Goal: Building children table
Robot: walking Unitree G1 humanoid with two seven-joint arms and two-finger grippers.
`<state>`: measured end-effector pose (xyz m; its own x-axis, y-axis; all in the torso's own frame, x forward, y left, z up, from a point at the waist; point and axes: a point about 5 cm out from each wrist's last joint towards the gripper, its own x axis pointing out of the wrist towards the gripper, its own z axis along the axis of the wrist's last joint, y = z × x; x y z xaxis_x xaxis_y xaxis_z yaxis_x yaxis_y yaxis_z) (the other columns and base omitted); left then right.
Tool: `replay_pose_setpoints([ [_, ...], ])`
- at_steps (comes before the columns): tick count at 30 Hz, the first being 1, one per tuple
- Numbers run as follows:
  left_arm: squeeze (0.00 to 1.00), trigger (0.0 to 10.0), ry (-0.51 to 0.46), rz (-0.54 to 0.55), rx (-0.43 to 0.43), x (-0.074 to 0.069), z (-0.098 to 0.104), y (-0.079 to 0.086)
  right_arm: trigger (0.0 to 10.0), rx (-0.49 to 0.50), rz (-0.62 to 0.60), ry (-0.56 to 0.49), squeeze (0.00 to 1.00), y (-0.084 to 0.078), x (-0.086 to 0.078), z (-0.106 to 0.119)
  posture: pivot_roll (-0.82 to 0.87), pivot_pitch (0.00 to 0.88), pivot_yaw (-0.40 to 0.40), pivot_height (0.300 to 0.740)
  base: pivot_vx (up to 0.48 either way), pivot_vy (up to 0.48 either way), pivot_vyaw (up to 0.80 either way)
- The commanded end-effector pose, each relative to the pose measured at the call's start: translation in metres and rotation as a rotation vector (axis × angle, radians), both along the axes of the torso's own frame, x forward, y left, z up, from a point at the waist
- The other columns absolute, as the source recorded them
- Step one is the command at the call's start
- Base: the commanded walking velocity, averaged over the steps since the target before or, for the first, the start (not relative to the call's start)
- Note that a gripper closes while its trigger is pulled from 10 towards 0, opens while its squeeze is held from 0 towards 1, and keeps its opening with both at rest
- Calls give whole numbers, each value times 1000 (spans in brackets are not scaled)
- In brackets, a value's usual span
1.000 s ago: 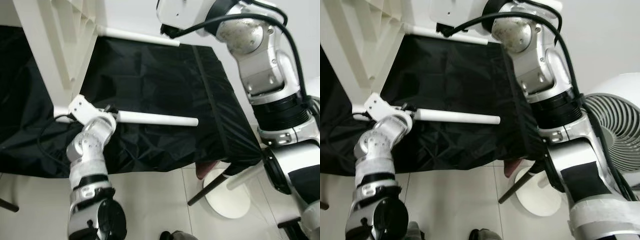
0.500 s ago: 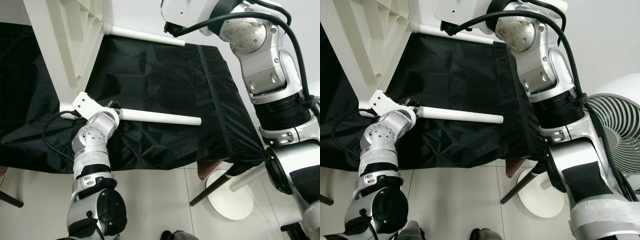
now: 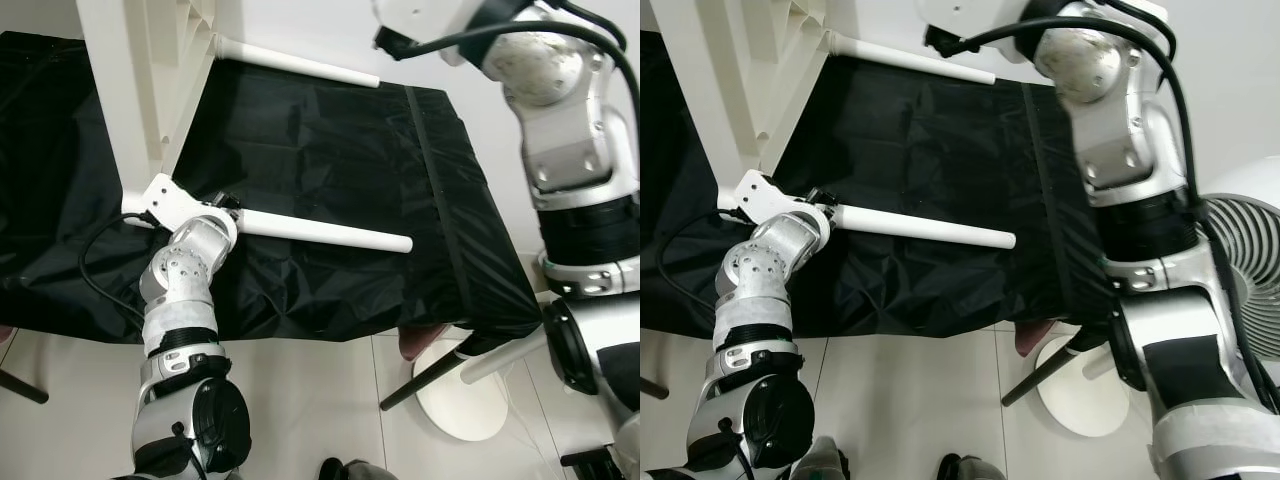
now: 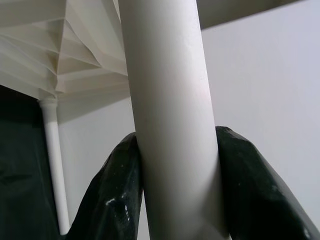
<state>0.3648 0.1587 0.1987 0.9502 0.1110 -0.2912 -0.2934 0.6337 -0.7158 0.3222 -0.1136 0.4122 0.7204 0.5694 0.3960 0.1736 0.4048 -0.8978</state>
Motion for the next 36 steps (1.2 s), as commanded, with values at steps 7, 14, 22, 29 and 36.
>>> replay_pose_setpoints([
  [7,0,10000,-115,-18,91,-9,22,11,10000,299,-201,23,0,-69,5,-2,33,102,-61,740,0,0,0],
  [14,0,10000,-133,-29,77,-4,27,6,10000,307,-205,28,0,-71,6,-4,34,94,-62,740,0,0,0],
  [22,0,3333,-226,-103,52,-2,46,-12,10000,317,-195,32,0,-70,8,-6,36,82,-61,740,0,0,0],
  [29,0,0,-300,-120,-9,-6,59,-15,10000,322,-191,30,0,-67,10,-6,43,81,-59,740,0,0,0],
  [36,0,0,-380,-136,12,-12,86,-1,10000,325,-190,22,0,-64,14,-6,55,69,-46,740,0,0,0],
])
